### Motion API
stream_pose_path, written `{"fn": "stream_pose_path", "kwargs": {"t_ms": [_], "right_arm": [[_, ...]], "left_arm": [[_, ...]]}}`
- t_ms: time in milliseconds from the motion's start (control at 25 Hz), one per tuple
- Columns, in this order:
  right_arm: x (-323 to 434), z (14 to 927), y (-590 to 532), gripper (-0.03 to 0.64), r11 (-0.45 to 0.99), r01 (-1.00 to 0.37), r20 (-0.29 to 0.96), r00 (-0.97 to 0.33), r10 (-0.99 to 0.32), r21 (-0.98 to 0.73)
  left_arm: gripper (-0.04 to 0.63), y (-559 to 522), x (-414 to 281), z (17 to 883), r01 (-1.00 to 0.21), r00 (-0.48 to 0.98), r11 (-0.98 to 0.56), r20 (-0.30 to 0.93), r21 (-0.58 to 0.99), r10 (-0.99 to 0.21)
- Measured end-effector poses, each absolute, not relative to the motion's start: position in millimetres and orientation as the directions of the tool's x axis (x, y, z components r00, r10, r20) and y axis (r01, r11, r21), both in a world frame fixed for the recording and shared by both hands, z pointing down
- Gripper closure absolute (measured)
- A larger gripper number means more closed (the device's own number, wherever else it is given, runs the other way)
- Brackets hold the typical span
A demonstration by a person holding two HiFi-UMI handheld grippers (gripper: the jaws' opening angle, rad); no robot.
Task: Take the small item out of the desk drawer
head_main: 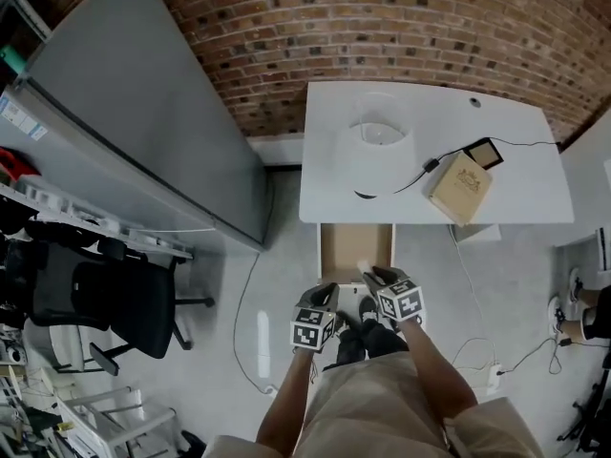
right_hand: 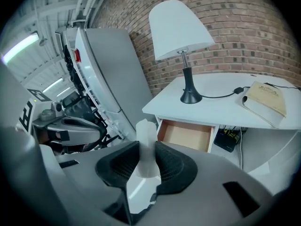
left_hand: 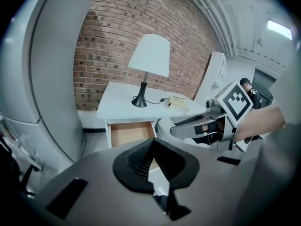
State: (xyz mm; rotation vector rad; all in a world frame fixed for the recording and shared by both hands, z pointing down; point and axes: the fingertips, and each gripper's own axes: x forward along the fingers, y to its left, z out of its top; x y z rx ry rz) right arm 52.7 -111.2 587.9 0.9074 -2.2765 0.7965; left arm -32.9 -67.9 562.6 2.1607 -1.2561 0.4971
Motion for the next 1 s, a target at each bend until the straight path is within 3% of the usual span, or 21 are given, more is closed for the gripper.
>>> {"fn": "stream_pose_path", "kwargs": {"t_ms": [400, 720, 1000], "right_arm": [[51, 548, -101, 0.485, 0.571, -0.741, 0.588, -0.65, -0.481, -0.353], [48, 551, -95, 0.485, 0.621, -0.724, 0.587, -0.653, -0.479, -0.299], [57, 559, -90, 0.485, 0.576, -0.75, 0.573, -0.641, -0.51, -0.325]], "left_arm": [[0.578, -81, -28, 531, -0.892, 0.452, -0.343, 0.553, 0.295, -0.7], [0.578, -89, -25, 532, -0.875, 0.484, -0.375, 0.514, 0.308, -0.708], [0.578, -79, -40, 537, -0.896, 0.443, -0.333, 0.53, 0.295, -0.723]]}}
